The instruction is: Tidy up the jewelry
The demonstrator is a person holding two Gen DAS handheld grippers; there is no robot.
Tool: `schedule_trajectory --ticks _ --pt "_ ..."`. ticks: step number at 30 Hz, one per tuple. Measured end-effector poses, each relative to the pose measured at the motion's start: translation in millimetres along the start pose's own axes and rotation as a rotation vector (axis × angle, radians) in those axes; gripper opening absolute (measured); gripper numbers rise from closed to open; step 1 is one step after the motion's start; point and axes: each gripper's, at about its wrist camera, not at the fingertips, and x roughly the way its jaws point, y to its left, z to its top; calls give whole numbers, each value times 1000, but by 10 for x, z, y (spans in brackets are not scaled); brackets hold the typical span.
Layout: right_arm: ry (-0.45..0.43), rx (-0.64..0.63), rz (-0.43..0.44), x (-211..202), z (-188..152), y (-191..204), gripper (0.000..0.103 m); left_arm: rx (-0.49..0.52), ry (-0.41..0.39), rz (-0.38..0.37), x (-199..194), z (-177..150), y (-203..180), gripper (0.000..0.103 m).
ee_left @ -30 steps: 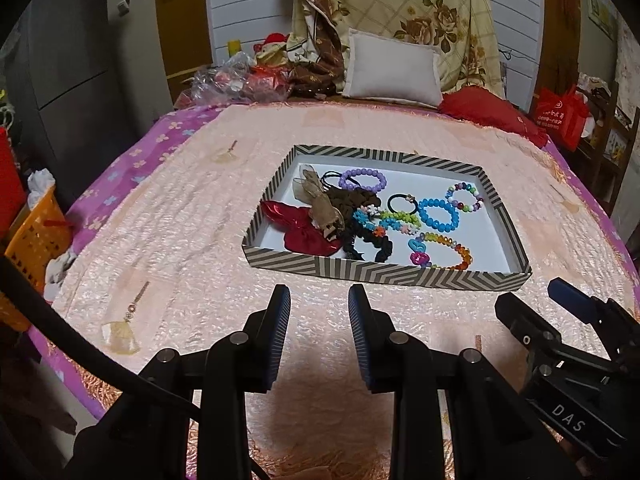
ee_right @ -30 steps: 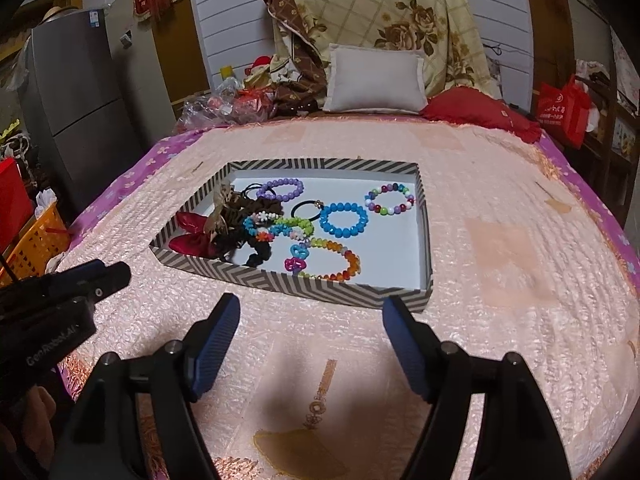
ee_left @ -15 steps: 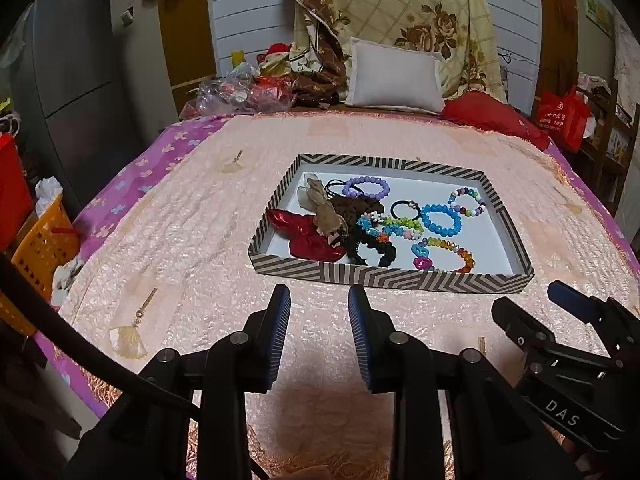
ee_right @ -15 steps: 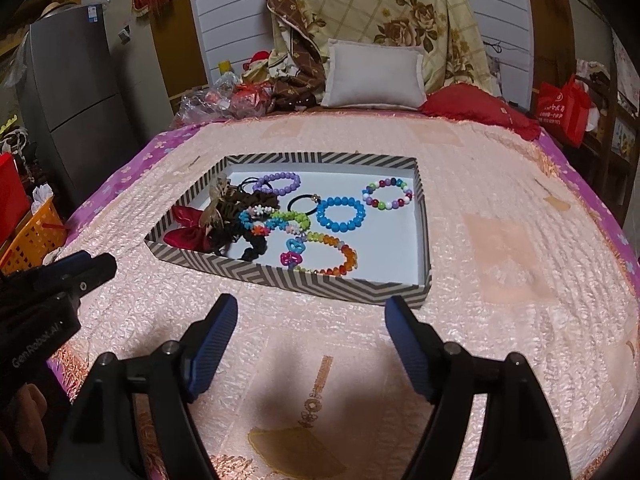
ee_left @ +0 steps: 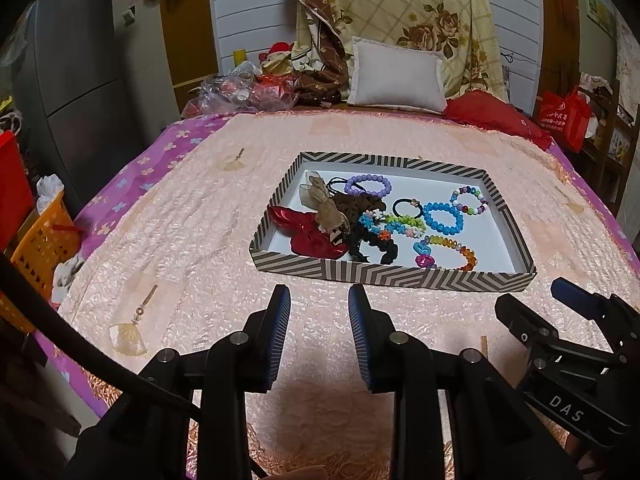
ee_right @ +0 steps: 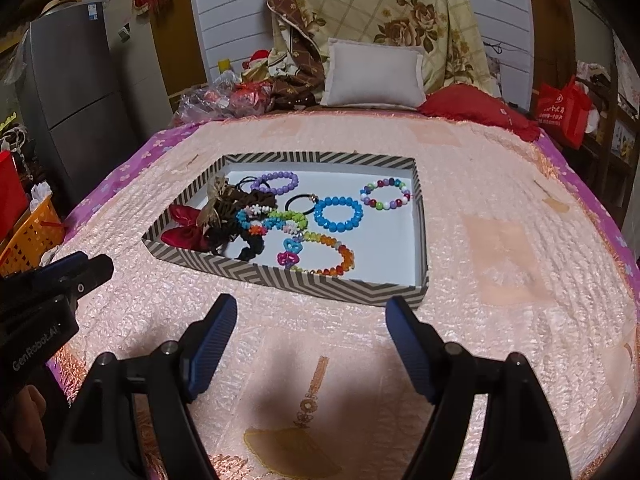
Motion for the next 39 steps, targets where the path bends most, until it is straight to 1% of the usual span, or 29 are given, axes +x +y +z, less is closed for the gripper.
schedule_trajectory --ticks 8,16,39 --pt "6 -6 -7 21 2 16 81 -19 7 -6 32 -10 23 30" --pt "18 -5 -6 55 24 18 81 -18 23 7 95 -15 30 30" --pt "47 -6 0 235 24 21 82 -21 61 8 266 -59 30 30"
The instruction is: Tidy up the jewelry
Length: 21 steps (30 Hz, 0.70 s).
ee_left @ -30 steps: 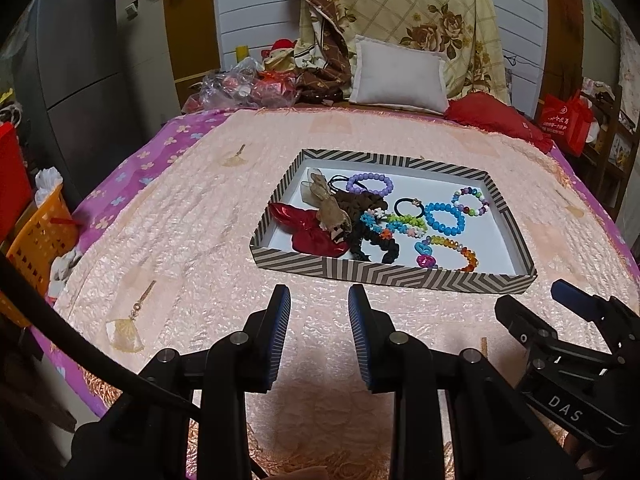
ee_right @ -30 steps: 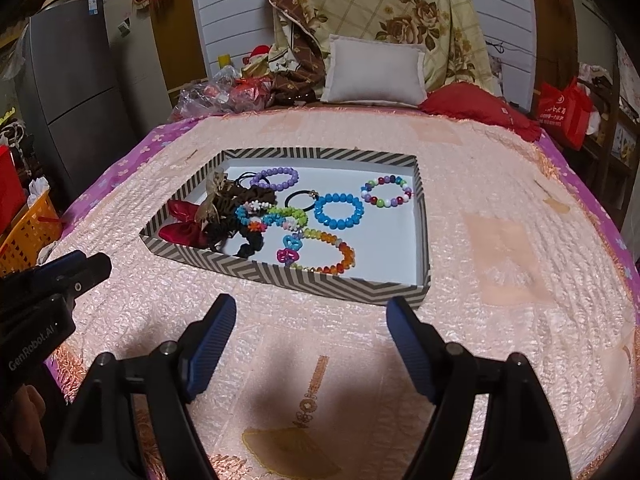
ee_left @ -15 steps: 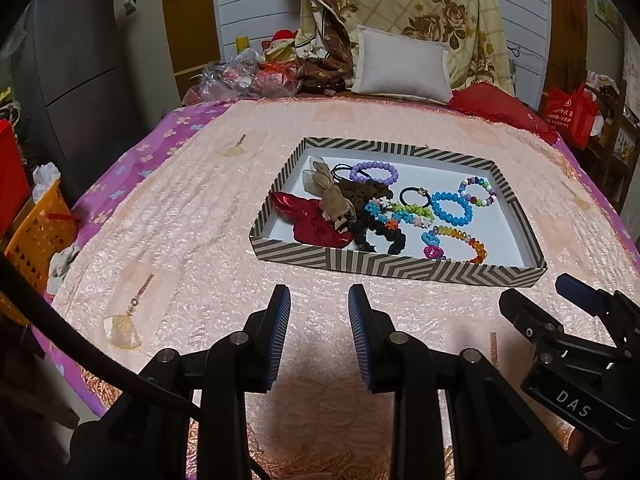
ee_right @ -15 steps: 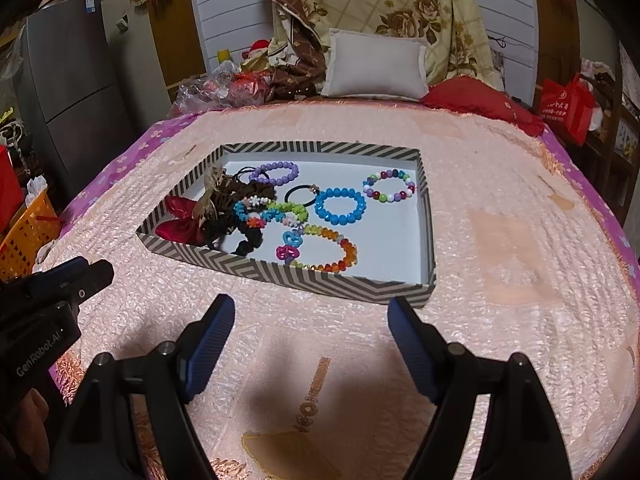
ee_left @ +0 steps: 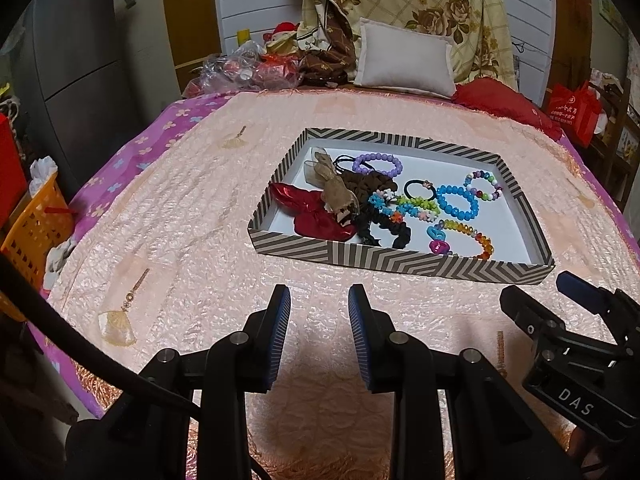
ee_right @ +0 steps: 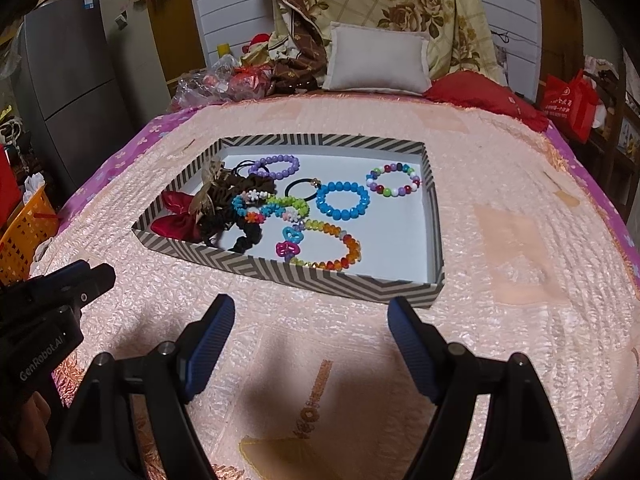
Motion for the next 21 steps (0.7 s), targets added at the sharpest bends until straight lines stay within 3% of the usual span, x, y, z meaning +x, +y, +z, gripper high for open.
schedule_trajectory --ticks 21 --pt "8 -3 3 35 -4 16 82 4 4 0 23 -3 -28 30"
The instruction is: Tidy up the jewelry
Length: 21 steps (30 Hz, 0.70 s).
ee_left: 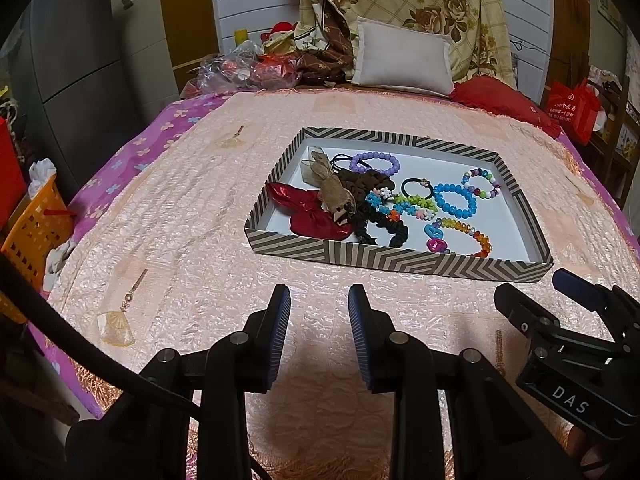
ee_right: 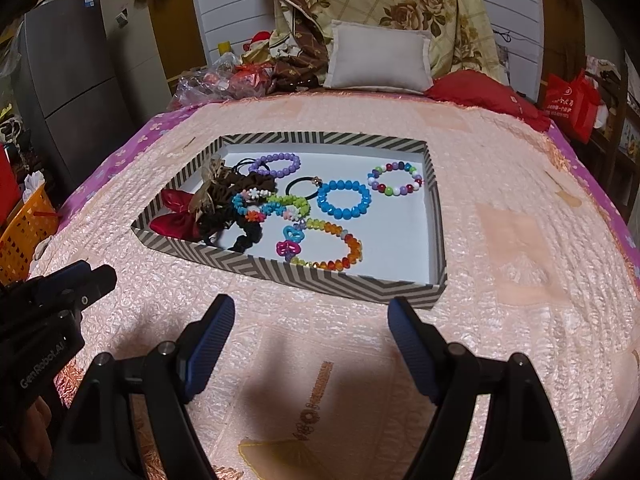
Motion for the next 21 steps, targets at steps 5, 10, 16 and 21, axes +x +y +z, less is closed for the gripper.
schedule_trajectory --ticks 5,10,16,21 --pt "3 0 0 9 0 -2 82 2 1 1 -3 0 -3 30" --pt "4 -2 4 15 3 1 82 4 -1 0 -2 0 -8 30" --pt "9 -6 9 24 8 18 82 4 2 -1 3 0 -15 30" --pt "8 -5 9 25 10 18 82 1 6 -3 17 1 -8 30"
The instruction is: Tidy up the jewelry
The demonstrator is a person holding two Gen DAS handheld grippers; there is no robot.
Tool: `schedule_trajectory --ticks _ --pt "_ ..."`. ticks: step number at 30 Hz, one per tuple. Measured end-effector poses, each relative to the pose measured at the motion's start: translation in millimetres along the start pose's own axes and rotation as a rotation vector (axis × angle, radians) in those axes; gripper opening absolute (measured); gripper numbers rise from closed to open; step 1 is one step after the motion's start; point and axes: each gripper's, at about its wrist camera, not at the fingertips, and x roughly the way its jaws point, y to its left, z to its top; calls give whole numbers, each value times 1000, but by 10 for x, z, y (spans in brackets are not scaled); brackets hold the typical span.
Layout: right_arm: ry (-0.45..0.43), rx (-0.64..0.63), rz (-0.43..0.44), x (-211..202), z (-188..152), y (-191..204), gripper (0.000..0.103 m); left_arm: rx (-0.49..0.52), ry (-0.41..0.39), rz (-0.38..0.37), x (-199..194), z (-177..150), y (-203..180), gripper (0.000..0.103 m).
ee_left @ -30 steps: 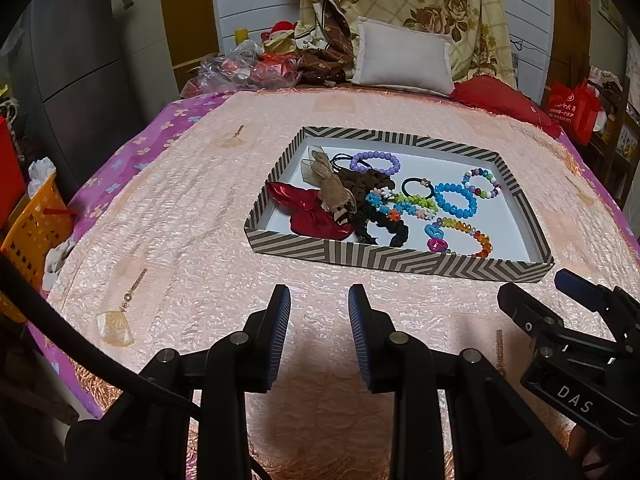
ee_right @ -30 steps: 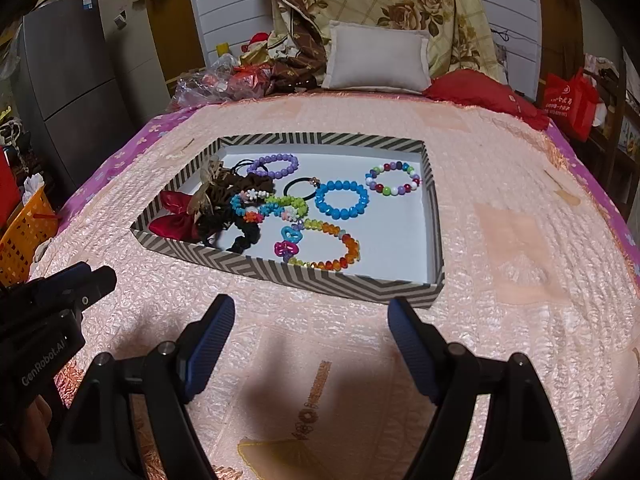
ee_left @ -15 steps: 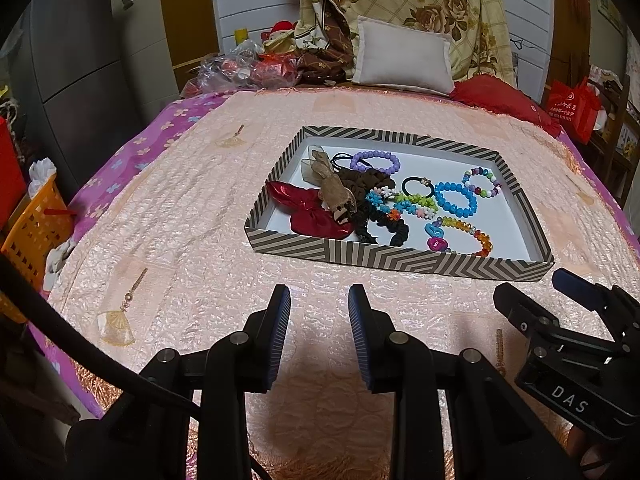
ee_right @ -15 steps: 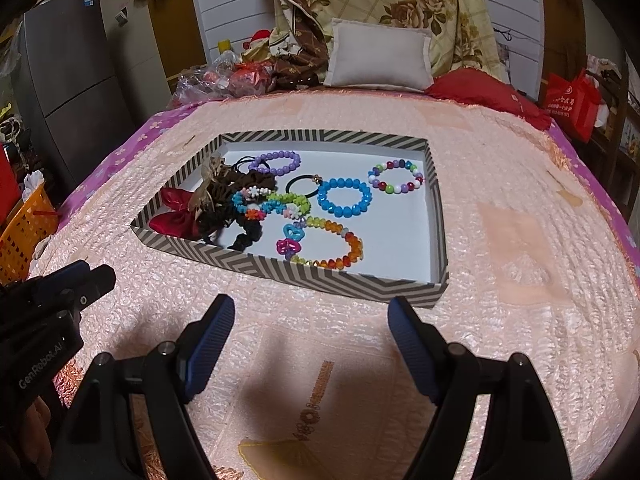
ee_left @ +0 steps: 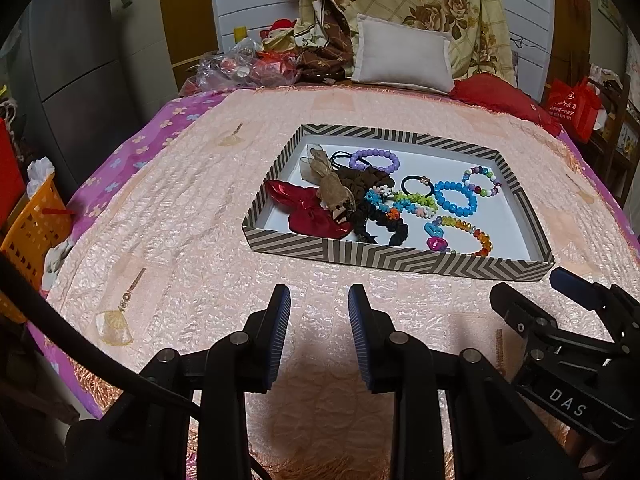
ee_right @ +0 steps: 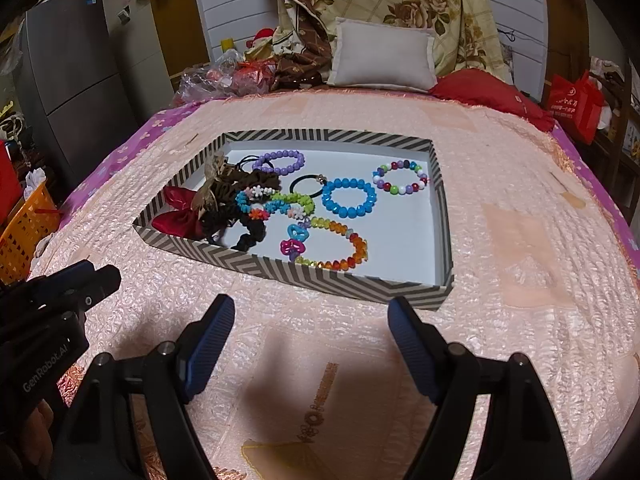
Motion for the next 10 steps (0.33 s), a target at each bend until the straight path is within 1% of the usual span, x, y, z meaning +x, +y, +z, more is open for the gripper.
schedule_trajectory --ticks 5,7,10 --pt "6 0 3 7 7 -3 82 -2 0 -2 3 -1 1 30" --pt "7 0 3 11 10 -5 82 -7 -2 -20 11 -5 10 30" --pt "8 5 5 15 12 -15 82 -1 0 -27 37 -4 17 30"
